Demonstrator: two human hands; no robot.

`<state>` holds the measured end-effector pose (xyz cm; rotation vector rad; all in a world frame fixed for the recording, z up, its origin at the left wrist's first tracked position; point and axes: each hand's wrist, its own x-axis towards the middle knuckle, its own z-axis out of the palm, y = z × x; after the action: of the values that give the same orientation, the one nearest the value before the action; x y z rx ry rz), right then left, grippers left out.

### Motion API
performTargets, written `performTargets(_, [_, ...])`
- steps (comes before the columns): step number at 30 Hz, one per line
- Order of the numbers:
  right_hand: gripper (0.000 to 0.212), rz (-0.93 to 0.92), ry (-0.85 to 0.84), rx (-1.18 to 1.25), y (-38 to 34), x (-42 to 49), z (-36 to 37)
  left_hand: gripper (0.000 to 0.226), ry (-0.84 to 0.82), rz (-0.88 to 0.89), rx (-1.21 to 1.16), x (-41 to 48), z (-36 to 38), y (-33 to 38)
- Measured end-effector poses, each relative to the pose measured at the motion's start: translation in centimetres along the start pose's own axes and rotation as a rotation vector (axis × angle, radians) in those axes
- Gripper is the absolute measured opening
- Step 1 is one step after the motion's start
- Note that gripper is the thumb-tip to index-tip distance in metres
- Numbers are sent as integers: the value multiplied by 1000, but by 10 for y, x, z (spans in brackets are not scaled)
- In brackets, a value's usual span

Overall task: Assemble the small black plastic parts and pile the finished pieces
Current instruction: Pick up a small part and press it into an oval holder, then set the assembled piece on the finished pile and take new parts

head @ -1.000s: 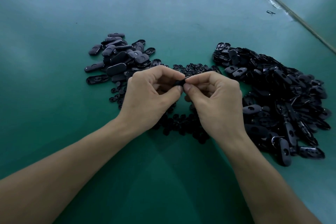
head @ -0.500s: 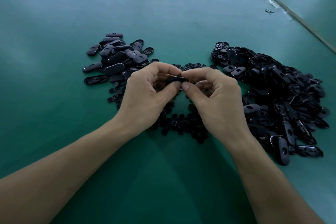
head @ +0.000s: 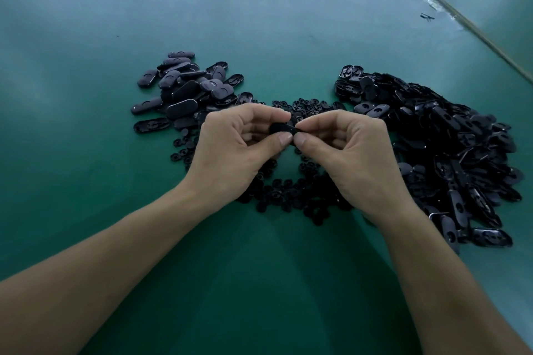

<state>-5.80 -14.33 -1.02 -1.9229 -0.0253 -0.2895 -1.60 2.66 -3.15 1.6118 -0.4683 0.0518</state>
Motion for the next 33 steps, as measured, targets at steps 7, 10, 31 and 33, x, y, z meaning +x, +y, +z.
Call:
performTargets(7, [13,2,-4,-106,-1,1,3,25,-2,-35,7,1,1,1])
performTargets(10, [13,23,19,-125,-2,2,5,26,14,-44,2,1,1,2])
performTargets(31, [46,198,121,-902,7,27,-43,27,481,-187,-318,12,-2,-3])
performTargets(33, [50,281,94,-995,7,33,-48,53,507,-230,-304,14,-2,-3])
